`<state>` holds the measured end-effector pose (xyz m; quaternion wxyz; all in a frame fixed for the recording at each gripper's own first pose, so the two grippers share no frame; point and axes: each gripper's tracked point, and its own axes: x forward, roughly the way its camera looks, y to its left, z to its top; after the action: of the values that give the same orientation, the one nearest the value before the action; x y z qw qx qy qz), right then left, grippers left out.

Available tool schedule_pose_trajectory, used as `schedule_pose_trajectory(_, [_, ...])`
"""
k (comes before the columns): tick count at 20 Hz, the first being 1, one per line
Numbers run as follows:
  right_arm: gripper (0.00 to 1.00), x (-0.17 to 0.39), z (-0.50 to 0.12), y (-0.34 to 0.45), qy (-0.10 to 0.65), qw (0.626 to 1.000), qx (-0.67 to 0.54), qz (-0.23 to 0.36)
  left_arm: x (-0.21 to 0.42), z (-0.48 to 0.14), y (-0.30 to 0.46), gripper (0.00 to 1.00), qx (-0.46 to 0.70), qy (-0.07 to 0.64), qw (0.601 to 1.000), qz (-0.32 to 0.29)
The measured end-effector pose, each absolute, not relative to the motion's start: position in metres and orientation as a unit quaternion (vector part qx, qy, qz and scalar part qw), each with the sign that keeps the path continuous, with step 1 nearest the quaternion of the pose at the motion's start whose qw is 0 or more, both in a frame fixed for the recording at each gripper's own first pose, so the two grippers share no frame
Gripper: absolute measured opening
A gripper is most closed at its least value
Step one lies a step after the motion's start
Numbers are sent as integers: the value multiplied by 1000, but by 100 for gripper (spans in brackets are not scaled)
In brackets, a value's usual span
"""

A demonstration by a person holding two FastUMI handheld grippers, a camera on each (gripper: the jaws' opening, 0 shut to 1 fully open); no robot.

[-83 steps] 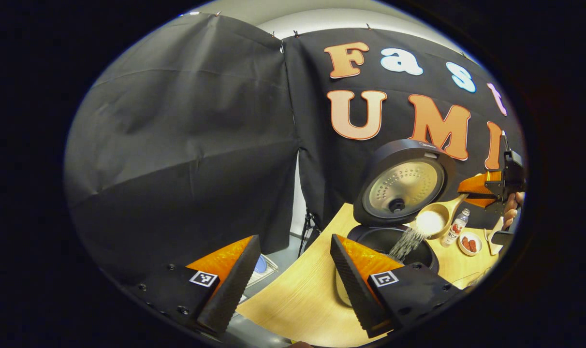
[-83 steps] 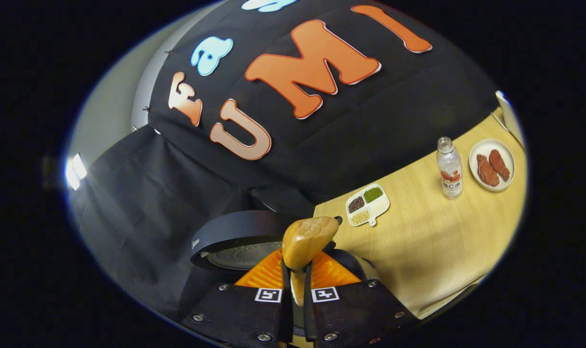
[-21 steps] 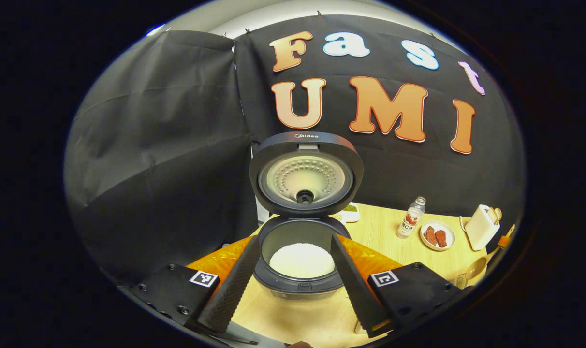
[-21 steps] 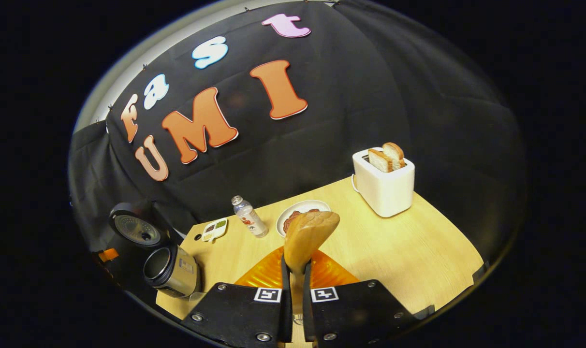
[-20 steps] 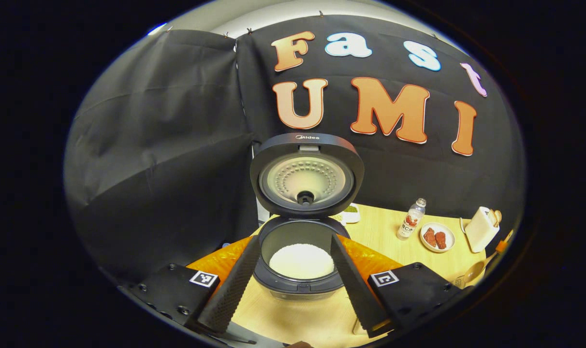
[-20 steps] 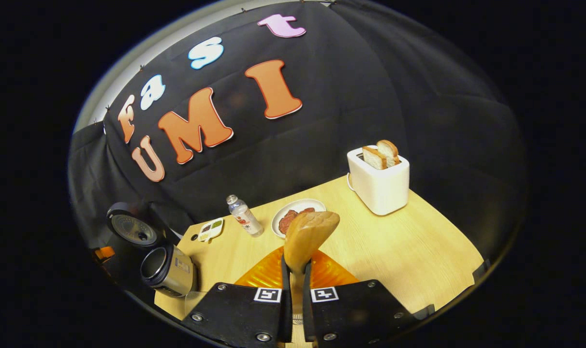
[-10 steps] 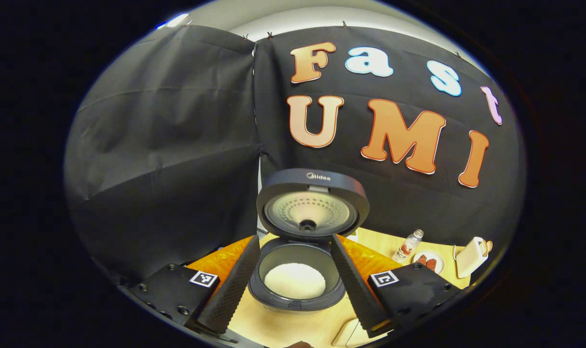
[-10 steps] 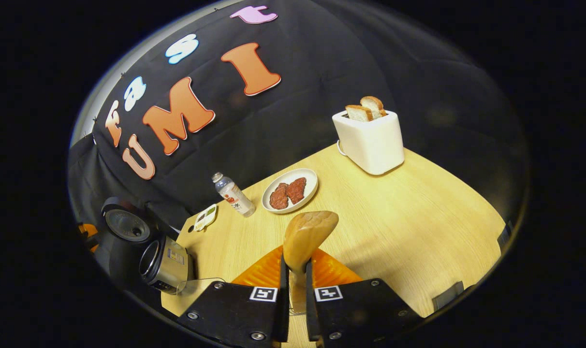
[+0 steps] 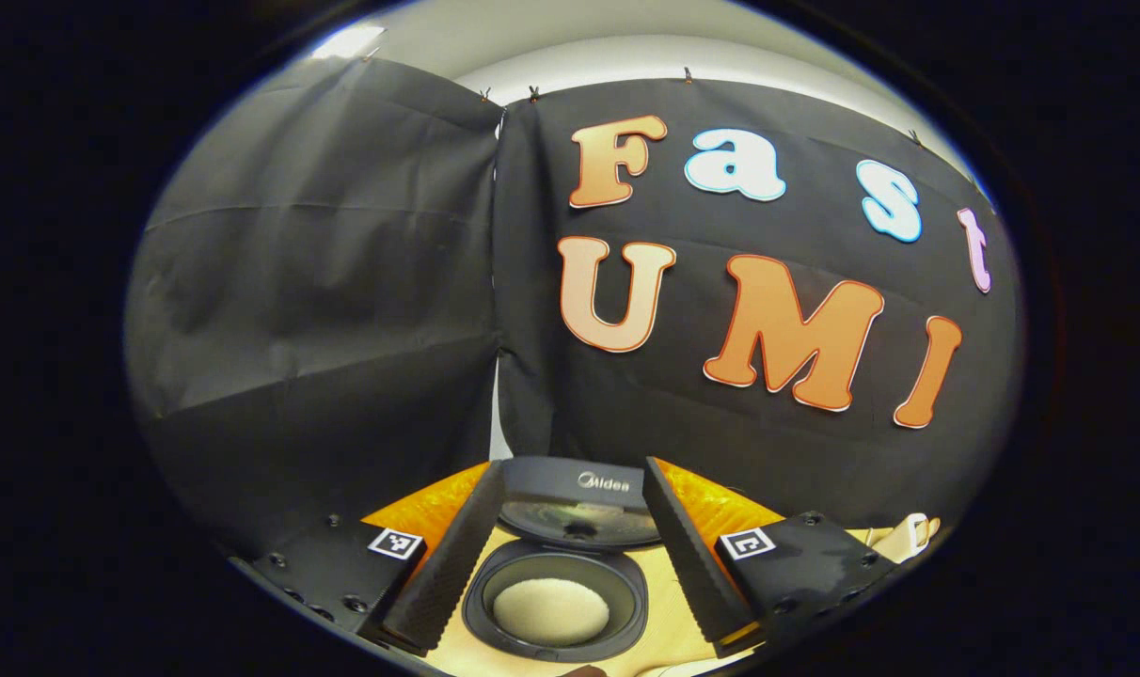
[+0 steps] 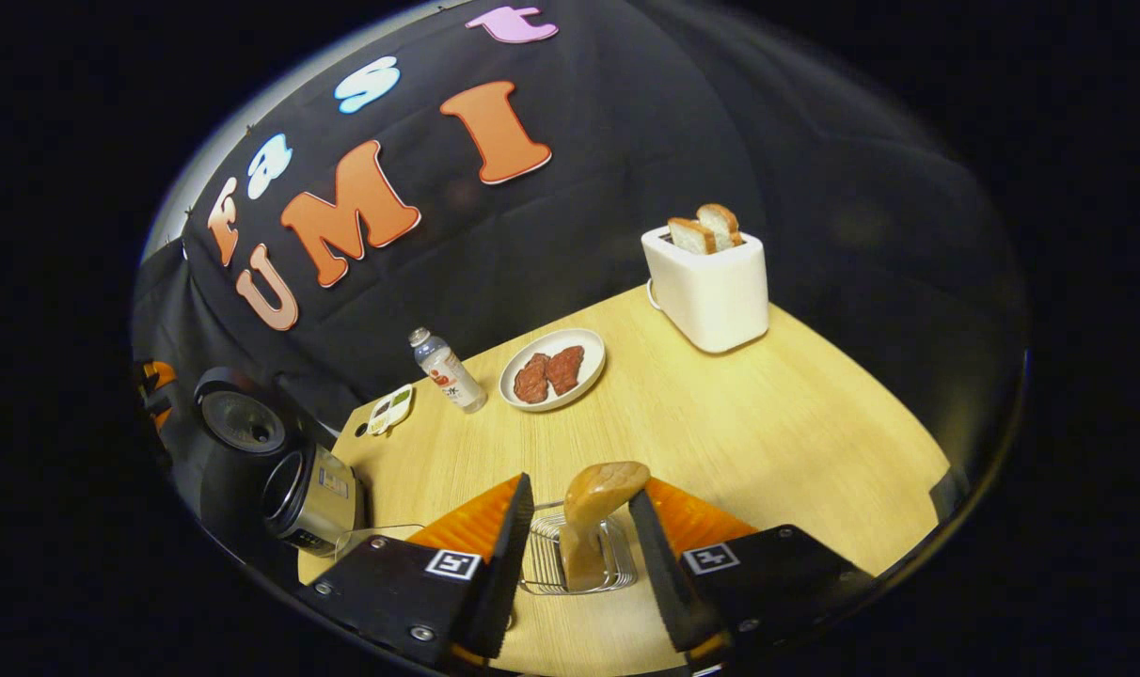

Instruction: Close the left gripper, press the button to open the rice cooker; take a wooden spoon from the chopstick holder with the right hand, scoop a spoonful of rice and pour it into the rice cooker, then put the wooden spoon back into the chopstick holder.

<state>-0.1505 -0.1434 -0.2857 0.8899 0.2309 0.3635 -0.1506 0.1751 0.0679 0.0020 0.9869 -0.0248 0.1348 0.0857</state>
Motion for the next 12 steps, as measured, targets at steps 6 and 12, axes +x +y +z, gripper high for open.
schedule_pose_trajectory(6, [93,-151,-219,-174,307,914,204,-172,250,-19,60,99,5,147,984,97])
schedule_pose_trajectory(12, [93,-175,-204,-193,298,909,206,-206,265,-83,68,100,62,260,958,107])
